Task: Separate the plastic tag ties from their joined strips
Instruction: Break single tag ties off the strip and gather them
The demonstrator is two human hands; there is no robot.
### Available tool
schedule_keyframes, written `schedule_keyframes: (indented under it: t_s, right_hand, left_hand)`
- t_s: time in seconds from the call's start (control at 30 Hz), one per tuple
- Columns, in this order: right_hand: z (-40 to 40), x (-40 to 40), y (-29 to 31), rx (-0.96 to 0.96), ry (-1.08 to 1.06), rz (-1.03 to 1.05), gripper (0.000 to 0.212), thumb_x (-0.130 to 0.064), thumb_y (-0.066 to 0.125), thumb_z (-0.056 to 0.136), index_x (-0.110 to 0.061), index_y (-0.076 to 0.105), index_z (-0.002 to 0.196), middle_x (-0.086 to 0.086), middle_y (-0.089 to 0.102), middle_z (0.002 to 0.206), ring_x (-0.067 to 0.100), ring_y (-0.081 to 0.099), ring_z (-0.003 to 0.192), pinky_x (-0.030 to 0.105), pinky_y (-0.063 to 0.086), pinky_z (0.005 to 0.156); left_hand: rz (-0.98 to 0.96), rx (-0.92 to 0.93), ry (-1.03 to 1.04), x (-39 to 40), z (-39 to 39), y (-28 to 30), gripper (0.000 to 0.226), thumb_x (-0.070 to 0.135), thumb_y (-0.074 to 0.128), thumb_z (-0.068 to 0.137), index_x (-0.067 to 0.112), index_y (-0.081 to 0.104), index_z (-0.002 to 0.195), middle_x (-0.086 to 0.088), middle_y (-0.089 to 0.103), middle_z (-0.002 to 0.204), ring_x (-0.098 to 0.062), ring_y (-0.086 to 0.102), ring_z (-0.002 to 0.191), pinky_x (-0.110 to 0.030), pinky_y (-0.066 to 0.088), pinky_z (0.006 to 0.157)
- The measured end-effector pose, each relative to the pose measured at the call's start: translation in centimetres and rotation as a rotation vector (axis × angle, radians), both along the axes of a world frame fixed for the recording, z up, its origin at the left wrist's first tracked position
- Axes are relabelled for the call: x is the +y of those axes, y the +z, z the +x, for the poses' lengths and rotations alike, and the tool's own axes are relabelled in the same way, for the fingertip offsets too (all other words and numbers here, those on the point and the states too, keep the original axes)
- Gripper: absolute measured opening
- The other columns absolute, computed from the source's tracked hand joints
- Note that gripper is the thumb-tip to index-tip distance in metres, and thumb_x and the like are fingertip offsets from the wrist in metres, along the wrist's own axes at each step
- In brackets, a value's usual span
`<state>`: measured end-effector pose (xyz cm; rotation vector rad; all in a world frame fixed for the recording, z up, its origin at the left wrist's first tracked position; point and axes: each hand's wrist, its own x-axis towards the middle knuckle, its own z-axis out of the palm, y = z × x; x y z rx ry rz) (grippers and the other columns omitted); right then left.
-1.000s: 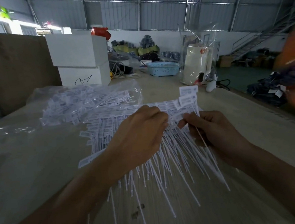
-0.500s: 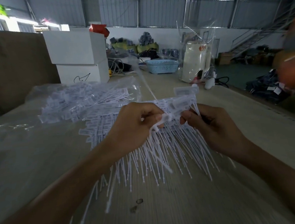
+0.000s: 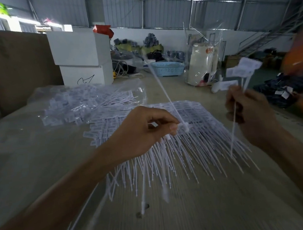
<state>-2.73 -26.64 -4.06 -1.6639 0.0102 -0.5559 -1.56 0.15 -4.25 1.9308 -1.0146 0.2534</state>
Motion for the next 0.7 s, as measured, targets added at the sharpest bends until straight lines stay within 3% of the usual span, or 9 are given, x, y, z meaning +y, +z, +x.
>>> schedule_keyframes:
  t_s: [0.17,0.33,0.43,0.5,0.57,0.7]
  right_hand:
    - [0.1,1.8,-1.0,0.118,0.267,0.052,0.033,-0.034,0.039,0.106,-0.014,0.052,0.083,0.008,0.064,0.072,0.018,0.053,0.053,0.028,0.044,0.047]
    - [-0.6,4.6,-1.7,0.176,0.515,-0.003,0.039,-0.051,0.050,0.097,-0.017,0.066,0.087,0.000,0.025,0.059,0.013,0.018,0.046,0.021,0.020,0.042]
    - [-1.1,4.9,-1.6,0.259,0.608,0.009,0.043,-0.058,0.059,0.086,-0.017,0.069,0.079,0.001,0.018,0.063,0.015,0.013,0.050,0.022,0.017,0.043]
    - [-1.1,4.9,-1.8,0.255,0.642,-0.003,0.039,-0.049,0.061,0.090,-0.013,0.063,0.074,0.000,0.017,0.060,0.014,0.012,0.049,0.021,0.020,0.042]
    - [-1.0,4.8,-1.9,0.252,0.621,0.028,0.033,-0.039,0.062,0.091,-0.010,0.058,0.075,-0.003,0.020,0.056,0.012,0.014,0.046,0.020,0.022,0.040]
    - [-0.8,4.2,-1.6,0.232,0.538,0.164,0.029,-0.032,0.060,0.092,-0.016,0.062,0.068,-0.005,0.022,0.057,0.011,0.018,0.045,0.024,0.016,0.040]
  left_hand:
    - [-0.042,-0.166,0.191,-0.2,0.4,-0.1,0.017,0.028,0.075,0.084,0.019,0.079,0.098,0.011,0.073,0.086,-0.005,0.066,0.079,-0.025,0.053,0.069]
    - [0.011,-0.398,0.239,-0.4,0.1,0.1,0.018,0.022,0.076,0.085,0.013,0.079,0.100,0.002,0.073,0.093,-0.001,0.057,0.081,-0.011,0.043,0.075]
    - [0.093,-0.561,0.253,-0.8,0.0,-0.1,0.013,0.020,0.072,0.088,0.012,0.078,0.097,-0.002,0.072,0.092,-0.017,0.062,0.088,-0.029,0.048,0.079]
    - [0.142,-0.641,0.247,-1.1,-0.2,-0.2,0.015,0.022,0.066,0.092,0.015,0.077,0.096,-0.001,0.070,0.092,-0.018,0.059,0.090,-0.029,0.045,0.079]
    - [0.156,-0.629,0.244,-1.1,-0.2,-0.2,0.021,0.028,0.063,0.093,0.015,0.076,0.102,-0.001,0.070,0.096,-0.015,0.057,0.093,-0.027,0.044,0.080]
    - [0.281,-0.447,0.369,-0.5,0.1,0.0,0.045,0.049,0.058,0.094,0.028,0.058,0.134,0.008,0.065,0.121,-0.015,0.057,0.109,-0.031,0.046,0.089]
